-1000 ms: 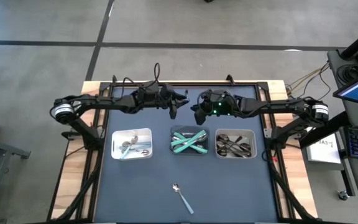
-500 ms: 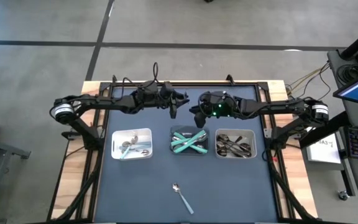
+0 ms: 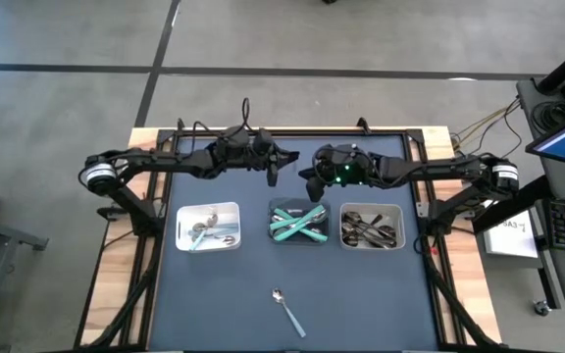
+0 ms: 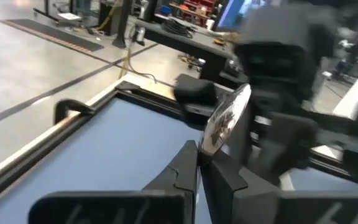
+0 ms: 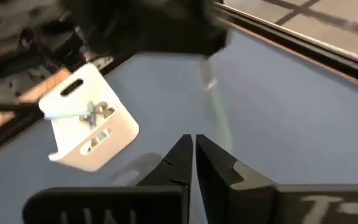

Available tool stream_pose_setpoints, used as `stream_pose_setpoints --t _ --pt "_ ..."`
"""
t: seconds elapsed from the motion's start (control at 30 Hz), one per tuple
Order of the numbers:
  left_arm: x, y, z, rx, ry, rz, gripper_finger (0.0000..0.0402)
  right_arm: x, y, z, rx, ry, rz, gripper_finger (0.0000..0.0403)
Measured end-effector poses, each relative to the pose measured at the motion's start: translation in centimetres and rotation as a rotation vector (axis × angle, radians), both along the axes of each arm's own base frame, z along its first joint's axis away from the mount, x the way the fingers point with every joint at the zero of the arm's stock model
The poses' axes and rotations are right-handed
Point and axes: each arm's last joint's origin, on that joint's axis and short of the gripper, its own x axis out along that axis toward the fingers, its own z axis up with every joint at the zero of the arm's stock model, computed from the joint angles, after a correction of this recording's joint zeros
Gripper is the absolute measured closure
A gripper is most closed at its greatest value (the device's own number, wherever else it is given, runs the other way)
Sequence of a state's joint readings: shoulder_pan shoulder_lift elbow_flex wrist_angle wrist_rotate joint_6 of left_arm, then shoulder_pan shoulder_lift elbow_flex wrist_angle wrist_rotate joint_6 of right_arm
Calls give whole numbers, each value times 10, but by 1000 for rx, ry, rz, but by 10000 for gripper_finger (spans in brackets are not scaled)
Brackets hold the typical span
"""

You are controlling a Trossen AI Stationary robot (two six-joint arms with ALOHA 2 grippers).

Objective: Sort silverware by color (type)
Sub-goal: Put the light blue spoon into the white bin

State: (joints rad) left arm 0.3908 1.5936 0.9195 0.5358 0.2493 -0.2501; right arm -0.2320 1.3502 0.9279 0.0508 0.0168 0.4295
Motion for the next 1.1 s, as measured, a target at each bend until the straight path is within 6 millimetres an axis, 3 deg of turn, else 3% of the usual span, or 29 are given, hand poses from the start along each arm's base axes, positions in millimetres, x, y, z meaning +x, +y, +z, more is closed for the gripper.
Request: stream_pose_setpoints --t 0.23,0.43,0.67,0.87,1.1 --pt "-4 4 -2 -21 32 -10 401 0 0 0 38 -8 -16 381" --pt "-21 0 3 -124 145 -137 401 -2 0 -4 47 32 -19 362" --pt "-58 -17 18 -112 346 -162 401 -5 0 -8 45 85 -41 359" --pt "-98 -31 21 -152 612 -38 401 -6 -1 -9 7 106 -67 359" --pt "-133 -61 26 -335 789 19 402 -6 -1 -9 8 105 -64 358"
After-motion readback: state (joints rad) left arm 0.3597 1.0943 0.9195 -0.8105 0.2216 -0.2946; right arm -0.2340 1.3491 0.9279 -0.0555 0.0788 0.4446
